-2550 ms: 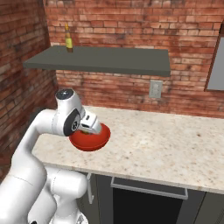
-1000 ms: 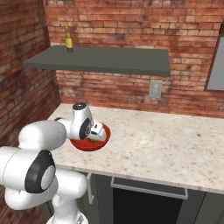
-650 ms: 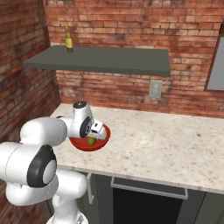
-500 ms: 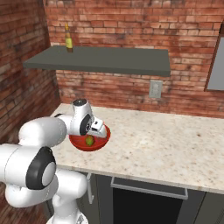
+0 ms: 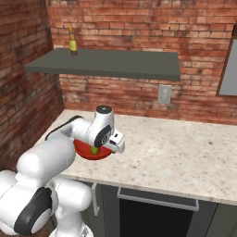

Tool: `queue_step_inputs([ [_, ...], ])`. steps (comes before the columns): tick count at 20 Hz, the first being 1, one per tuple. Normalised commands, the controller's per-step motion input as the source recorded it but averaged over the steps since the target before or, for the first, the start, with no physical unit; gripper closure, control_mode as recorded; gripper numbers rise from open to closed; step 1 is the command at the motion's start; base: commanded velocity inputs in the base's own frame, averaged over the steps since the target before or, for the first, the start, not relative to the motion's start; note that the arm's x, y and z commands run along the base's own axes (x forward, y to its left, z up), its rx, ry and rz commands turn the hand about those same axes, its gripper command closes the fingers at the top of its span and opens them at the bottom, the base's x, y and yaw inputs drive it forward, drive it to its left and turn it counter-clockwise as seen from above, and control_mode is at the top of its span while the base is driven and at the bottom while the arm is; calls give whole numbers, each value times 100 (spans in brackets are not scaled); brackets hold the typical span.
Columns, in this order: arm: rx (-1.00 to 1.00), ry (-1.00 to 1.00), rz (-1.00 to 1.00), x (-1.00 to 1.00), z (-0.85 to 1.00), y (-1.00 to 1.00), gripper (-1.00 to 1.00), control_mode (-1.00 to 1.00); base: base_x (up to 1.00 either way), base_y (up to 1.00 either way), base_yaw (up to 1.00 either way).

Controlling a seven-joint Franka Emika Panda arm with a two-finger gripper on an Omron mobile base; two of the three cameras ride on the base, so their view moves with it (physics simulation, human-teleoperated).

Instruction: Pick the mango from the cabinet and place it in the bowl. Then pick the bowl and place it in the sink. Then turn on the sink facuet.

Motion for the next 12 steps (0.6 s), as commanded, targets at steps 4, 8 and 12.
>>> queue_step_inputs([
  [4, 18, 12, 0, 10, -42, -13, -100, -100, 0, 0, 0],
  [8, 14, 7, 0, 45, -50, 0, -100, -100, 0, 0, 0],
  [12, 9, 0, 0, 28, -21, 0, -100, -100, 0, 0, 0],
])
